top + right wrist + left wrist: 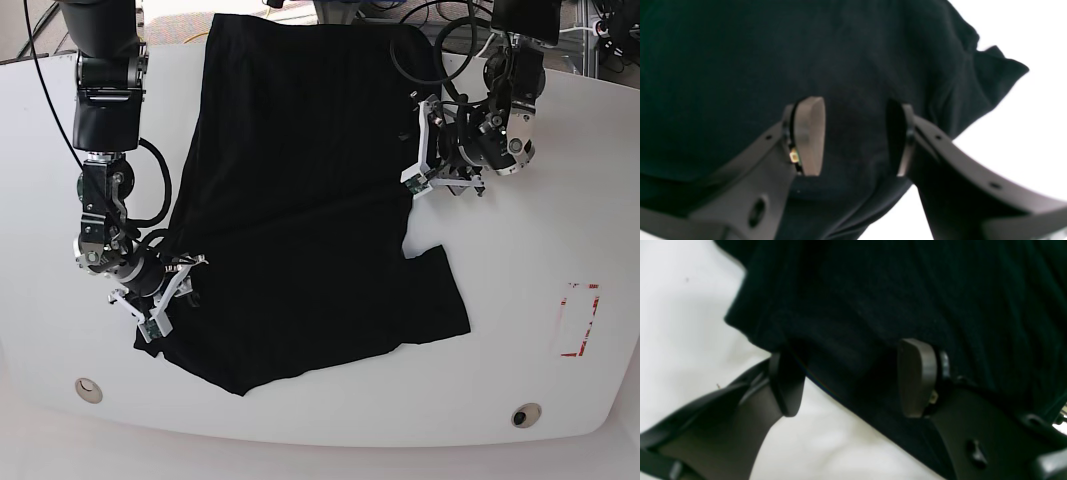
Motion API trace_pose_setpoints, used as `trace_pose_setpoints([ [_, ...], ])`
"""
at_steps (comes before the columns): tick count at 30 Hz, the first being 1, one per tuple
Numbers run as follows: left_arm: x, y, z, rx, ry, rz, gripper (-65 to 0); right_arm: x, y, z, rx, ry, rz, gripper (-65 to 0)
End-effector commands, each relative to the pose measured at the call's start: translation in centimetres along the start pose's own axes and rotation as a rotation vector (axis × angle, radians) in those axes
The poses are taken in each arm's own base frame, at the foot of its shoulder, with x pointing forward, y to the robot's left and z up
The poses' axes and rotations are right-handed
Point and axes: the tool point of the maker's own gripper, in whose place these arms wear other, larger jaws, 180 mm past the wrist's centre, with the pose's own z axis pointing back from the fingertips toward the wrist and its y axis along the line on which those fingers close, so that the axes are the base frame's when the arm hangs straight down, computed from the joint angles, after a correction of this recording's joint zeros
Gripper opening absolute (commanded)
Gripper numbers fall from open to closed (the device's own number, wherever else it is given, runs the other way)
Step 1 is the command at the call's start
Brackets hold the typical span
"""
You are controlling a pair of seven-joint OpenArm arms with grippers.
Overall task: Layout the t-shirt on the table in an organized manner, then fold the t-shirt properly
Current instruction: 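Drag the shirt with both grippers, rotating it across the table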
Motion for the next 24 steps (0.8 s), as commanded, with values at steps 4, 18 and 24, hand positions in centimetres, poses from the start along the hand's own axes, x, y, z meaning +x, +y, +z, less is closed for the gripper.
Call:
trace_pose_setpoints([
  [4, 0.0, 0.4, -0.1, 0.004, -0.006, 0.004, -25.1, 3.1, -2.0, 1.2, -0.04, -0.101, -0.029, -35.8],
  [18, -1.1, 0.5, -1.0, -0.015, 0.021, 0.028, -65.0, 2.7, -3.1, 1.7, -0.064, -0.079, -0.056, -36.1],
  [24, -2.1, 1.8, -0.7, 0.032, 0.067, 0.007, -64.6, 3.1, -3.1, 1.7, -0.071, -0.088, -0.055, -36.0],
])
